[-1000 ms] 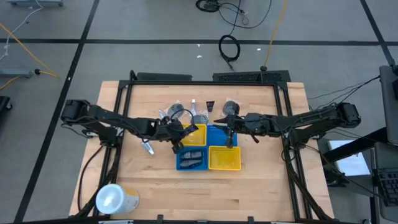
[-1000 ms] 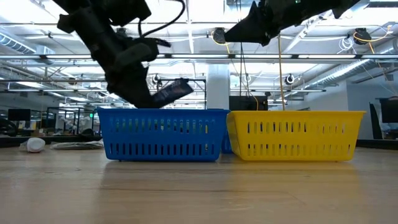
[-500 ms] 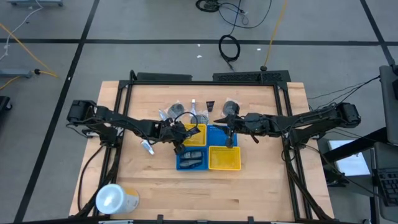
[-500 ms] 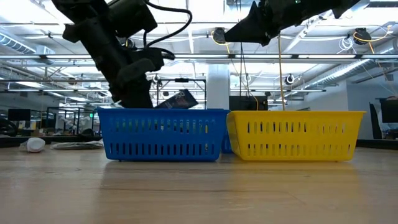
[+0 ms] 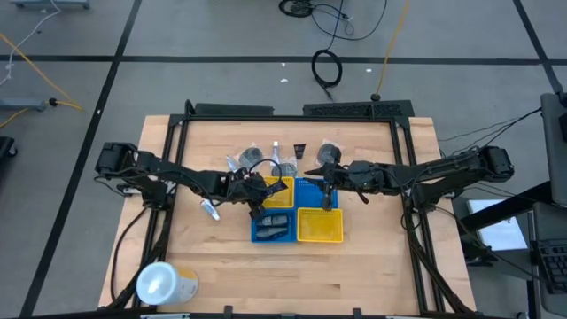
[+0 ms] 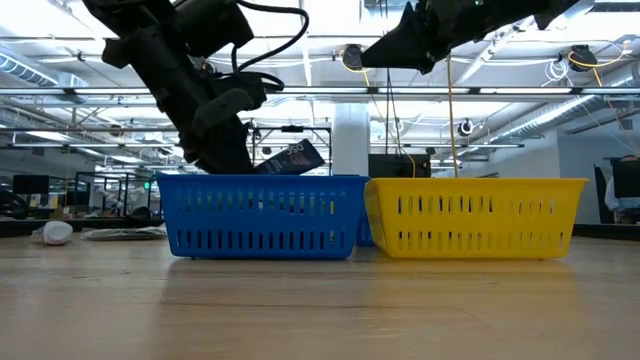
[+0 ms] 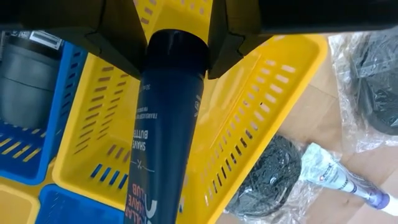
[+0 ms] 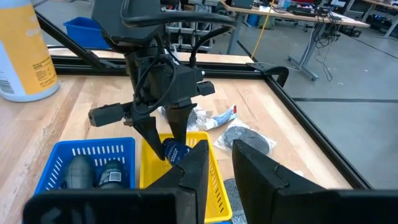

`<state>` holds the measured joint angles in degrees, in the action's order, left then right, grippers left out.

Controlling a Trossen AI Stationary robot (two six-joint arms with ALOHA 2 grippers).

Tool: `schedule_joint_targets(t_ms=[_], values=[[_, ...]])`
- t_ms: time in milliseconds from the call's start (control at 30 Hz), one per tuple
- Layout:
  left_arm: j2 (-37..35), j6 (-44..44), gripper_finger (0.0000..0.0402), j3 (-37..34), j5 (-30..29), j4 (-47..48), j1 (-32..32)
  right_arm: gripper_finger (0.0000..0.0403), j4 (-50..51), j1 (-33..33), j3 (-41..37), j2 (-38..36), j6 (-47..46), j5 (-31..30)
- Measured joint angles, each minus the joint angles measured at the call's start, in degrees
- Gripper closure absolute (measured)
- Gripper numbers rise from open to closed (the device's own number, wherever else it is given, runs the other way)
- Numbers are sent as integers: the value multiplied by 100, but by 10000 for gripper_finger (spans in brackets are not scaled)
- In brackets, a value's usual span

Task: Pick & Place Travel size toiletries
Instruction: Put the blue shave cream into the left yellow bin

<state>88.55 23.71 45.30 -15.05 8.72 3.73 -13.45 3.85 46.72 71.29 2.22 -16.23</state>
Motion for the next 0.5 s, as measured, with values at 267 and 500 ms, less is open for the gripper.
schedule_joint_targets(t_ms=[267, 500], values=[[0, 1, 264, 0, 0, -10, 0, 339, 1, -2, 0, 2, 0, -7], [0, 3, 242, 0, -3, -204, 0, 339, 2, -37, 0, 2, 0, -9]])
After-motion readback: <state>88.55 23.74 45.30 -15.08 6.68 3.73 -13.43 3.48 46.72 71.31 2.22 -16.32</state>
